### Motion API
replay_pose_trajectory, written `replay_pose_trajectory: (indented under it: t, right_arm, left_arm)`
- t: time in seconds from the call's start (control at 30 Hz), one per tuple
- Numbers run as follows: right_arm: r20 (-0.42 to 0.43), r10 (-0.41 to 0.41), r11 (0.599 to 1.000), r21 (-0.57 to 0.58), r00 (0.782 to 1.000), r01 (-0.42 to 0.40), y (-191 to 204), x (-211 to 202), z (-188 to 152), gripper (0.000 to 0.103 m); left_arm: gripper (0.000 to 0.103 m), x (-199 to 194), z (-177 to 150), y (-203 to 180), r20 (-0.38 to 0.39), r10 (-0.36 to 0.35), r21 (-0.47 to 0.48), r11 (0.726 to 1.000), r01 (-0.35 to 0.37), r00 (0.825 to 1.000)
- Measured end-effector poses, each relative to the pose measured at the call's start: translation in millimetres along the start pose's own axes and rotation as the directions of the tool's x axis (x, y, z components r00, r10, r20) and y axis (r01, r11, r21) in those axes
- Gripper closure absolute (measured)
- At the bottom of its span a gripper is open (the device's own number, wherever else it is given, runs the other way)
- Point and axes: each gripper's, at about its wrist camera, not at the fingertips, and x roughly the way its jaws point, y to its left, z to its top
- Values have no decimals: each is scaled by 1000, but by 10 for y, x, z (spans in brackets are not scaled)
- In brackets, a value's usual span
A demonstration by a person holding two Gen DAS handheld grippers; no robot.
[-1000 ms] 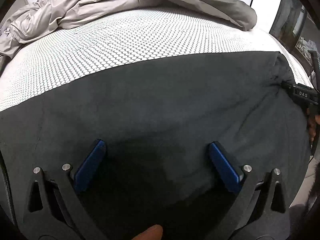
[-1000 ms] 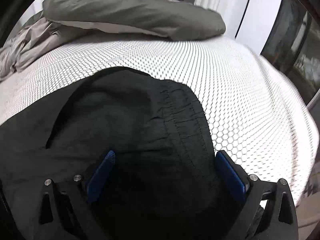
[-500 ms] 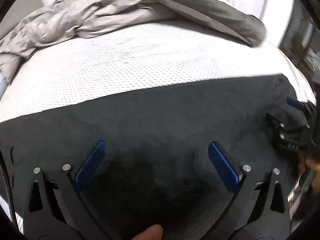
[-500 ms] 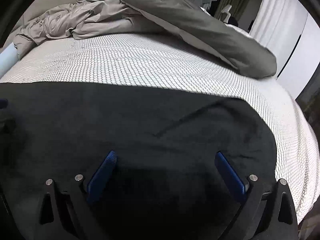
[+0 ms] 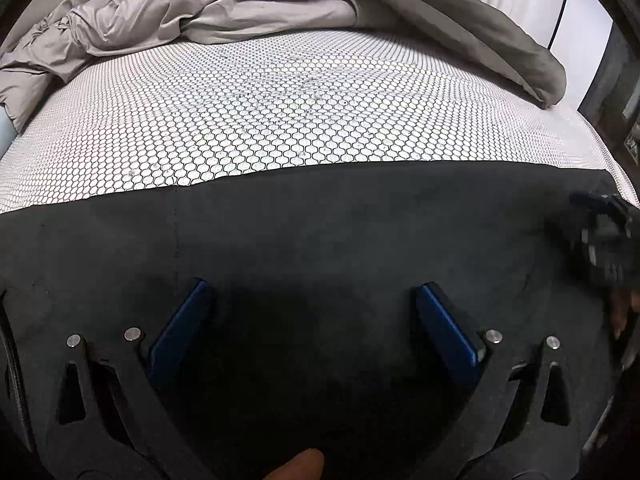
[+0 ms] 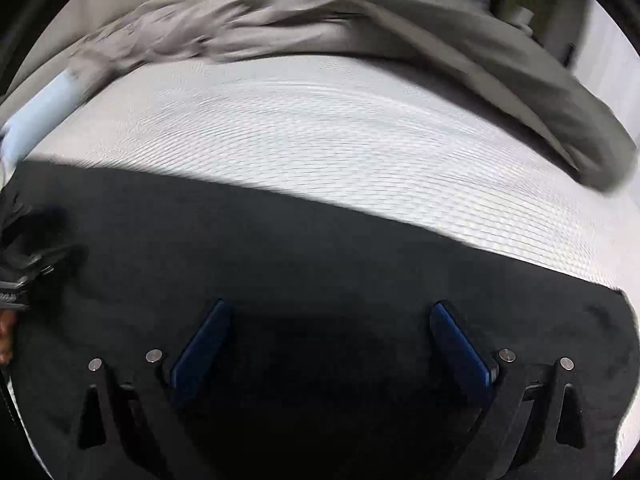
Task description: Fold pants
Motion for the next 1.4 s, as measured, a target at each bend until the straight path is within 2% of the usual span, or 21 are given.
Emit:
replay_pose_trajectory:
  t: [0.03, 0.1, 0.17, 0.2, 0.3, 0.33, 0.4, 0.43, 0.5, 0.57, 0.63, 0.7, 0.77, 0.83, 0.93, 1.03, 1.07, 1.17, 1.23, 1.3, 1.4]
  right_arm:
    - [-22, -118, 990, 71, 993, 119, -279, 8, -39, 2]
    - [-69, -251, 941, 215, 966, 260, -745, -14, -162, 3]
    - [-79, -194, 916, 344, 978, 209, -1075, -91, -302, 6]
    - [-80, -196, 918, 336, 977, 212, -1077, -109, -313, 6]
    - [-80, -322, 920, 210, 943, 332, -777, -128, -251, 5]
    - [-74, -329, 921, 197, 942, 337, -690, -156, -280, 5]
    - [-28, -280, 942, 185, 960, 280, -526, -323, -246, 4]
    - [9, -211, 964, 164, 977, 207, -339, -473, -257, 4]
    - [45, -140, 987, 89, 989, 136, -92, -618, -298, 3]
    - [37, -66, 998, -8, 997, 67, 237, -623, -356, 2]
    - [-11, -13, 997, -78, 1000, 12, 441, -526, -456, 2]
    - [-34, -37, 993, -115, 999, 33, 548, -468, -572, 2]
    - [-24, -28, 997, -70, 999, 26, 433, -534, -640, 2]
    - [-35, -132, 991, -28, 991, 131, 249, -594, -712, 0]
    - [-65, -150, 985, 79, 986, 155, 12, -654, -807, 1]
    - [-79, -175, 973, 138, 981, 185, 62, -818, -844, 0]
    - [-70, -152, 975, 152, 986, 162, 116, -907, -847, 0]
    - [5, 31, 987, 155, 1000, -31, 509, -1206, -880, 0]
    - [19, 59, 994, 96, 998, -61, 705, -1271, -730, 0]
    - [9, 70, 997, 29, 998, -70, 1011, -1228, -725, 0]
    - [-55, 52, 989, -137, 997, -59, 1270, -921, -887, 1]
  left_arm:
    - [1, 5, -1, -3, -2, 5, 5, 1000, -5, 1000]
    - [1, 4, -13, -19, 1, -3, 14, 1000, 3, 1000]
    - [1, 13, -14, -52, 3, -23, 30, 999, 23, 1000]
    - [1, 18, -24, -58, 2, -16, 34, 999, 16, 1000]
    - [1, 9, -15, -88, 1, -17, 28, 999, 17, 1000]
    - [1, -13, -4, -86, 6, -17, 23, 1000, 17, 1000]
    - [1, -176, -17, -107, 51, -35, 19, 999, 34, 998]
    - [1, -257, -27, -123, 78, -60, 30, 998, 58, 995]
    - [1, -389, -87, -229, 106, -125, 72, 990, 118, 986]
    - [1, -368, -171, -336, 54, -153, 96, 984, 147, 987]
    - [1, -256, -267, -389, -30, -140, 123, 982, 142, 990]
    - [1, -251, -347, -398, -41, -103, 165, 980, 108, 994]
    - [1, -313, -382, -319, -42, -115, 174, 977, 121, 992]
    - [1, -335, -416, -193, -43, -100, 165, 981, 105, 994]
    - [1, -459, -538, -42, -29, -79, 151, 985, 83, 996]
    - [1, -629, -592, 31, 16, -52, 144, 988, 49, 999]
    - [1, -739, -637, 7, 38, -79, 124, 989, 74, 996]
    - [1, -884, -654, -172, 51, -204, 93, 976, 198, 978]
    - [1, -851, -700, -410, 4, -262, 131, 957, 259, 965]
    - [1, -741, -783, -633, -57, -271, 183, 943, 277, 961]
    - [1, -701, -951, -838, -45, -224, 333, 915, 226, 973]
